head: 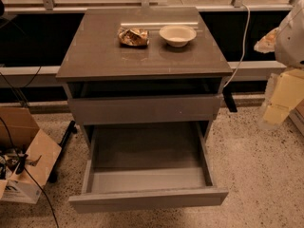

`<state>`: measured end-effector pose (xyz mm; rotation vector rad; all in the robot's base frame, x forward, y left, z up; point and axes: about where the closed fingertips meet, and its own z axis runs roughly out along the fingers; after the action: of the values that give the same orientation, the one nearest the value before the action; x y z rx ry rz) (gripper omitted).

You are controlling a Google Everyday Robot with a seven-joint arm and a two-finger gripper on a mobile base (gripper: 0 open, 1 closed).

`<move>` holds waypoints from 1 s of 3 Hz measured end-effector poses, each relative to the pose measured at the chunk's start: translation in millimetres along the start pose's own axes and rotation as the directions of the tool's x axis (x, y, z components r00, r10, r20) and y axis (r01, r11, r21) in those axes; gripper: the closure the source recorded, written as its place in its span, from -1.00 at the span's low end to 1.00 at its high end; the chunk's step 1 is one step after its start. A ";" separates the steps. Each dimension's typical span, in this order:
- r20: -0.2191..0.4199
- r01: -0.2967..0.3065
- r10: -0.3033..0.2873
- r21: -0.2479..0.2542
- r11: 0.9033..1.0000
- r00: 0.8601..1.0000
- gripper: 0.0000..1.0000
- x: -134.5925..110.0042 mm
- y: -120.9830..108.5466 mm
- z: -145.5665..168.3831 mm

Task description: Close middle drawer

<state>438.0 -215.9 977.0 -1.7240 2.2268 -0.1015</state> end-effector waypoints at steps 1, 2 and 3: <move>0.011 0.008 -0.007 -0.035 0.999 1.000 -0.37 -1.9 10.3 11.8; 0.043 0.003 0.001 -0.102 0.995 0.999 0.09 -0.2 30.0 40.9; 0.098 -0.017 0.034 -0.172 0.985 0.995 0.57 4.8 54.7 81.0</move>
Offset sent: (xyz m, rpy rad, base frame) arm -0.0364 0.0236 -0.1109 0.1406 0.2170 0.0510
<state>409.8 -194.5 885.7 -1.7440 2.2388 0.1836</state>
